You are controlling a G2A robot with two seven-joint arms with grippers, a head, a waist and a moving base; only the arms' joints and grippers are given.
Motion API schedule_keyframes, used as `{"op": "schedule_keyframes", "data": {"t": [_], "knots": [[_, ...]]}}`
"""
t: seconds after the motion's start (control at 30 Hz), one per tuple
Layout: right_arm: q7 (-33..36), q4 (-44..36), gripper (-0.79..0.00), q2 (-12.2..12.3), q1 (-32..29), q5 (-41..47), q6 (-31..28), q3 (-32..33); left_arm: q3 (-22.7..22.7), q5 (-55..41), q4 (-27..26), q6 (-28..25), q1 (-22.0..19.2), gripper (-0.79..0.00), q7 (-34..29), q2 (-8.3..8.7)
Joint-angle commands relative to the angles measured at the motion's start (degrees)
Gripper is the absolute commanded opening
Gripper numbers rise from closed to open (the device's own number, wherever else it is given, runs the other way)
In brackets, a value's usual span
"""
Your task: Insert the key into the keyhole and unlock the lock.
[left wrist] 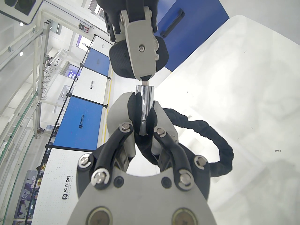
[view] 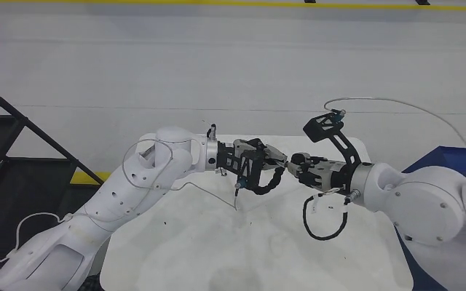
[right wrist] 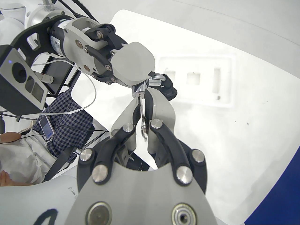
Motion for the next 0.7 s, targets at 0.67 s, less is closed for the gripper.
{"op": "schedule_keyframes", "data": {"t": [0.67], "knots": [[6.6,-3.5,0.000,3.1,-4.1,-3.0,-34.2,12.4,9.5,-24.0,11.1,-17.2,-7.1,-0.785,-3.3,-4.85]]}}
